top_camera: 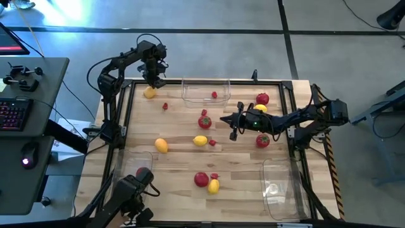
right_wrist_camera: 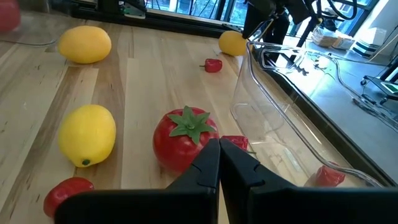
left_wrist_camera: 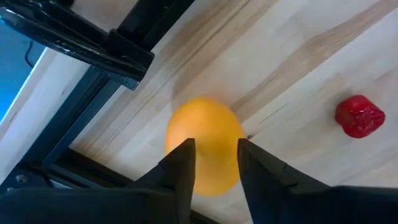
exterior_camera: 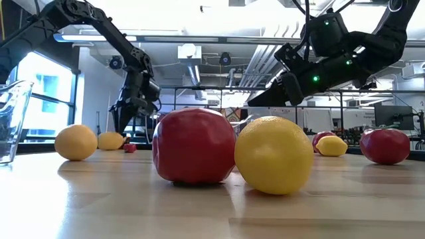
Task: Sort produce into baskets
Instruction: Put the yellow lemon into the bottom right transparent bin
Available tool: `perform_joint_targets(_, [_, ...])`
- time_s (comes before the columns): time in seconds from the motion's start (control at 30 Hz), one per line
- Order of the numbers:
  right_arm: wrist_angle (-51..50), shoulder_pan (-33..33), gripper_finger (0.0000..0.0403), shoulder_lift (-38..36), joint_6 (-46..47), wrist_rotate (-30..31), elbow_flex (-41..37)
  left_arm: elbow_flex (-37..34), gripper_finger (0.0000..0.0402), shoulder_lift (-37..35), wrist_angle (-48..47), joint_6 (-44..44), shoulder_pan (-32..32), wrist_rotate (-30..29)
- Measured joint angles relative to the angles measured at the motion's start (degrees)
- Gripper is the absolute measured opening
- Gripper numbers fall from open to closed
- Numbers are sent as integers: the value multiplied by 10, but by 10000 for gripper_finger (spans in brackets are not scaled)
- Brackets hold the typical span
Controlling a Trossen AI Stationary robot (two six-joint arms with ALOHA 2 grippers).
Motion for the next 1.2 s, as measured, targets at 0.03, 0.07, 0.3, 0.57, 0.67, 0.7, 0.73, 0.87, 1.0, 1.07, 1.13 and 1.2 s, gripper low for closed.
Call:
perform_joint_targets(0.03, [0,0,1,0,0,0,0,0,95,0,0,0,0,0])
perform_joint_targets(0.07, [0,0,1,0,0,0,0,0,89,0,0,0,0,0])
perform_joint_targets(0.3, [0,0,1,0,-1,-2,0,0,69,-1,2,0,0,9])
perform_joint_targets(0.57, [0,0,1,0,1,-2,0,0,120,-1,9,1,0,39])
perform_joint_targets(0.67, [0,0,1,0,1,-2,0,0,150,-1,13,2,0,39])
perform_joint_targets(0.7, [0,0,1,0,1,-2,0,0,160,-1,14,4,0,39])
perform_joint_targets(0.73, [0,0,1,0,1,-2,0,0,169,-1,15,6,0,39])
perform_joint_targets(0.87, [0,0,1,0,1,-2,0,0,197,-1,20,7,0,39])
perform_joint_targets(1.0, [0,0,1,0,1,-2,0,0,208,-1,24,6,0,45])
perform_joint_targets(1.07, [0,0,1,0,1,-2,0,0,209,-1,26,6,0,55])
perform_joint_targets(1.13, [0,0,1,0,1,-2,0,0,209,-1,27,6,0,65])
perform_joint_targets(1.2, [0,0,1,0,1,-1,0,0,209,-1,29,7,0,73])
